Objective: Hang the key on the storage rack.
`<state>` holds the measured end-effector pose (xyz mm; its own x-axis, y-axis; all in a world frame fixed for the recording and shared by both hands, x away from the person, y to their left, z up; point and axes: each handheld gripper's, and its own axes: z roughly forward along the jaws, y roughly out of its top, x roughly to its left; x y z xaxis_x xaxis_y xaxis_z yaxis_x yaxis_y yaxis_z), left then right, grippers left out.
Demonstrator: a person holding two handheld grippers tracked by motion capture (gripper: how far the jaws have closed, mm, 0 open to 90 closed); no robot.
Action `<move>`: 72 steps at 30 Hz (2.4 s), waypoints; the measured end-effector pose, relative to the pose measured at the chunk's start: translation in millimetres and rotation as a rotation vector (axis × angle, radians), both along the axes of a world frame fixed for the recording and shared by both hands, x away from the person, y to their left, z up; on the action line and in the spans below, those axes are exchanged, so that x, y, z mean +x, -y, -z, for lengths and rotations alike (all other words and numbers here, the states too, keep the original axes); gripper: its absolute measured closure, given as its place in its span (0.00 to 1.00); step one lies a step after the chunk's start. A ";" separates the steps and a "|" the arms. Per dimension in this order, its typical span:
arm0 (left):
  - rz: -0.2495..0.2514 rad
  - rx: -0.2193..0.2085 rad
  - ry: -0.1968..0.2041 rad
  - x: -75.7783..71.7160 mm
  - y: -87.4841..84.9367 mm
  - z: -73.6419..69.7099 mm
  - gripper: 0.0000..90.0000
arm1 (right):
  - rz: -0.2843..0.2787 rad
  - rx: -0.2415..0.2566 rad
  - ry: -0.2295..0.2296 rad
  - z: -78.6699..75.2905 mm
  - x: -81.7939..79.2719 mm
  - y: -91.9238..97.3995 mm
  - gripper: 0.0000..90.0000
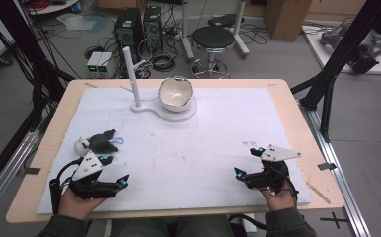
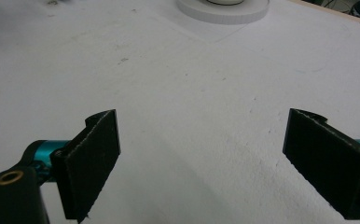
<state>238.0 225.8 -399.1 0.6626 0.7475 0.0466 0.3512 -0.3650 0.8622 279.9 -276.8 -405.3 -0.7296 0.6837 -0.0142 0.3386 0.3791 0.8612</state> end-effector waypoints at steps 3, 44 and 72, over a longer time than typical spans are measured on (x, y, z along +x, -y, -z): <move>0.002 -0.001 -0.007 1.4 1.6 0.9 0.21 | 0.005 0.000 0.002 1.2 1.1 1.9 0.11; 0.065 0.010 0.026 9.7 -15.6 -25.6 0.21 | -0.007 -0.013 -0.005 0.0 -1.6 -1.2 0.11; 0.046 0.115 -0.006 65.0 -74.4 -66.3 0.23 | -0.002 -0.003 -0.016 0.3 0.1 2.9 0.11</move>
<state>303.0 300.3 -332.8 0.6964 0.7065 0.1260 0.3370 -0.4771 0.8117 280.0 -279.7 -405.6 -0.7310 0.6823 -0.0044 0.3515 0.3821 0.8547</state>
